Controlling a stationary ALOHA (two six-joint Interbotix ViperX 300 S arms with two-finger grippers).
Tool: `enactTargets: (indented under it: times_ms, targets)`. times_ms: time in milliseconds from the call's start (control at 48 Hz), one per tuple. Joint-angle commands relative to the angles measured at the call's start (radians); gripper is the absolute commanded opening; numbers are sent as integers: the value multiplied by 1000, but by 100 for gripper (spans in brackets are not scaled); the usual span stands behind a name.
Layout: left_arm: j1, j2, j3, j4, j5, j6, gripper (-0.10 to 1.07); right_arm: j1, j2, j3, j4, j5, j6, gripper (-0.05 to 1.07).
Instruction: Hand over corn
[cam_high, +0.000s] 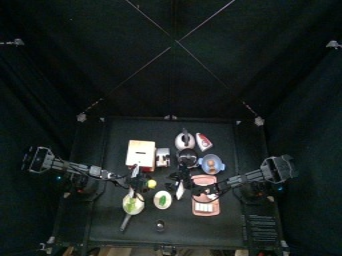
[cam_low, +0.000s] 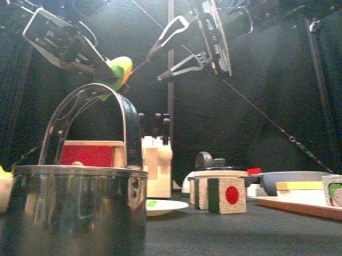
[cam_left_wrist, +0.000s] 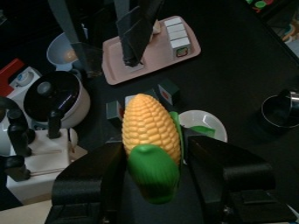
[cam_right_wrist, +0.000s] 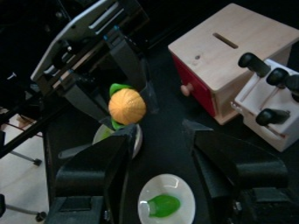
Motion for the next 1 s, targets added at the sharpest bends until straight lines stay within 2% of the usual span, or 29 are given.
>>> enactTargets:
  times_ms: [0,208,500,979]
  targets:
    - [-2,6,-31,0,0,-2,77,-8,3,-49,-18,-12,0,85]
    - [-2,6,-32,0,0,-2,77,-11,41,-97,-29,-40,0,86]
    - [-2,8,-32,2,0,-2,77,-15,98,-150,-34,-46,-5,95]
    - [-2,11,-32,2,0,-2,77,-67,156,-201,-28,-135,-5,94]
